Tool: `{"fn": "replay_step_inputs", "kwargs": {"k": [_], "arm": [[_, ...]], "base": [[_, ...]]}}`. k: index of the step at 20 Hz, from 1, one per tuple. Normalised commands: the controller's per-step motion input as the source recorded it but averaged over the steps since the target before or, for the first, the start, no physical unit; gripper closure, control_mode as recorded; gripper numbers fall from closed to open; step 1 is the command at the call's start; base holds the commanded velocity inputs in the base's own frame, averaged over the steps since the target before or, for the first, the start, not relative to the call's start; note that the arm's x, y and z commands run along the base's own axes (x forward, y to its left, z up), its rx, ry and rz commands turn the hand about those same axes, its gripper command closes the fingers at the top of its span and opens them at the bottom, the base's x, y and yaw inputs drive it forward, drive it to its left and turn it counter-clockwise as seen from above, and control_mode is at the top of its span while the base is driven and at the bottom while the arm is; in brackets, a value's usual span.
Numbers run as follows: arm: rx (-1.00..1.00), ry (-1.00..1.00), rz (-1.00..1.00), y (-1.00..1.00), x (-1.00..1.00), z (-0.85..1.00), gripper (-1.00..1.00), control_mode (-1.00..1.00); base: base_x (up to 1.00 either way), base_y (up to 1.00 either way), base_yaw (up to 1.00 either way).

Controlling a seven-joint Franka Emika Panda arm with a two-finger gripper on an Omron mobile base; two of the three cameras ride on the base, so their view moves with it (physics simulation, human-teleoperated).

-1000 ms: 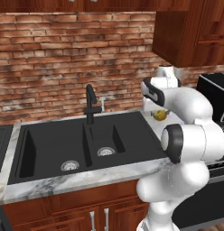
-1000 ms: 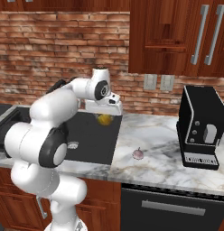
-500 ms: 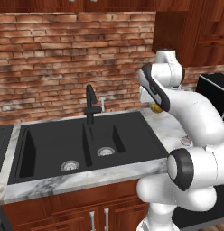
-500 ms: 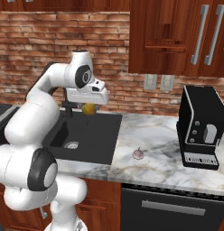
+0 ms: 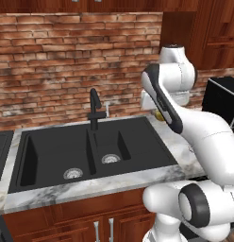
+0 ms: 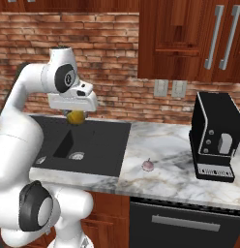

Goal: Put the garlic and squash in the pan. Then turn on the rear right burner and set the heat to medium.

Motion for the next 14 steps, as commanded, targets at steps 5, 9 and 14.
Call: {"fn": "replay_step_inputs", "kwargs": {"k": [5, 9, 14], "arm": [[0.0, 0.0, 0.02, 0.33, -0.43, 0.39, 1.0, -1.0], [0.0, -0.06, 0.0, 0.15, -0.54, 0.5, 1.0, -1.0], [0.0, -0.12, 0.0, 0.0, -0.64, 0.3, 1.0, -1.0]], "base": [[0.0, 0.0, 0.0], [0.0, 0.0, 0.0], [0.0, 0.0, 0.0]]}}
